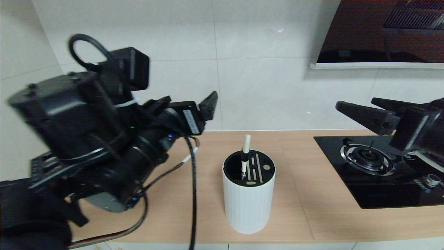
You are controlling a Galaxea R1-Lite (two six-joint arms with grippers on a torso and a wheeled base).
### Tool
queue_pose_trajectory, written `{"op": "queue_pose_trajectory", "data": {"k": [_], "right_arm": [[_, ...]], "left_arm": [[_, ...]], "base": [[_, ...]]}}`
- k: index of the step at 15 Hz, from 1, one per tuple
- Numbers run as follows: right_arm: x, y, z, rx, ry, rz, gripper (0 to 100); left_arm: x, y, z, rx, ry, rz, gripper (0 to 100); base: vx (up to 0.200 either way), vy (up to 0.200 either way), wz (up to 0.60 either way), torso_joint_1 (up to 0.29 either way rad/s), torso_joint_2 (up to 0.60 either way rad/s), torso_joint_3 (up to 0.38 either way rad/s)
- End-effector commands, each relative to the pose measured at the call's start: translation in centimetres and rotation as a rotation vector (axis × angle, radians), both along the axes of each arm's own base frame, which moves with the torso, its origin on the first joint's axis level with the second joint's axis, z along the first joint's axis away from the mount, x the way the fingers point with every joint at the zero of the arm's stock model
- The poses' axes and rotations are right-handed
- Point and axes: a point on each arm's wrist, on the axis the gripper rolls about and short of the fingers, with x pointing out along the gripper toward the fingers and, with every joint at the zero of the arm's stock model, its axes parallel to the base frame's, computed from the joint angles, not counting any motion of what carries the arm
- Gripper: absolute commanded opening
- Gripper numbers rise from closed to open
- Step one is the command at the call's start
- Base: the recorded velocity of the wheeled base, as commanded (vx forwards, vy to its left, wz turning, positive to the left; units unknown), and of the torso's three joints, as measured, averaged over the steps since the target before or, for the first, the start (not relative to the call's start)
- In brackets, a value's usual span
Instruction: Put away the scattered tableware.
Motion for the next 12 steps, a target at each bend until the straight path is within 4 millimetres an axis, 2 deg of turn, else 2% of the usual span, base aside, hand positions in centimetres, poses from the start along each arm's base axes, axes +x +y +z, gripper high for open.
{"op": "queue_pose_trajectory", "data": {"k": [1, 2, 5, 7, 10, 11, 12], "right_arm": [[-4.0, -3.1, -0.7, 0.019, -0.060, -0.015, 100], [-7.0, -5.2, -2.3, -0.017, -0.109, -0.022, 100], [-12.2, -9.5, -6.7, -0.041, -0.159, -0.243, 100], [-16.1, -11.0, -8.1, 0.004, -0.202, -0.317, 100], [-20.3, -12.2, -9.6, 0.007, -0.200, -0.433, 100], [-20.5, -12.0, -9.7, -0.002, -0.176, -0.480, 100], [-20.5, -11.8, -9.7, 0.001, -0.174, -0.499, 100]], "left_arm": [[-4.9, 6.8, 1.3, -0.044, -0.062, 0.047, 100], [-7.0, 9.2, 0.6, -0.044, -0.071, 0.083, 100], [-12.1, 14.1, -0.8, -0.017, -0.070, 0.193, 100], [-16.1, 16.8, -2.2, 0.005, -0.051, 0.266, 100], [-22.6, 19.3, -5.0, 0.009, -0.083, 0.350, 100], [-24.3, 19.6, -5.5, 0.012, -0.100, 0.350, 100], [-25.2, 19.7, -6.0, 0.016, -0.102, 0.343, 100]], "base": [[0.000, 0.000, 0.00, 0.000, 0.00, 0.000], [0.000, 0.000, 0.00, 0.000, 0.00, 0.000], [0.000, 0.000, 0.00, 0.000, 0.00, 0.000], [0.000, 0.000, 0.00, 0.000, 0.00, 0.000], [0.000, 0.000, 0.00, 0.000, 0.00, 0.000], [0.000, 0.000, 0.00, 0.000, 0.00, 0.000], [0.000, 0.000, 0.00, 0.000, 0.00, 0.000]]}}
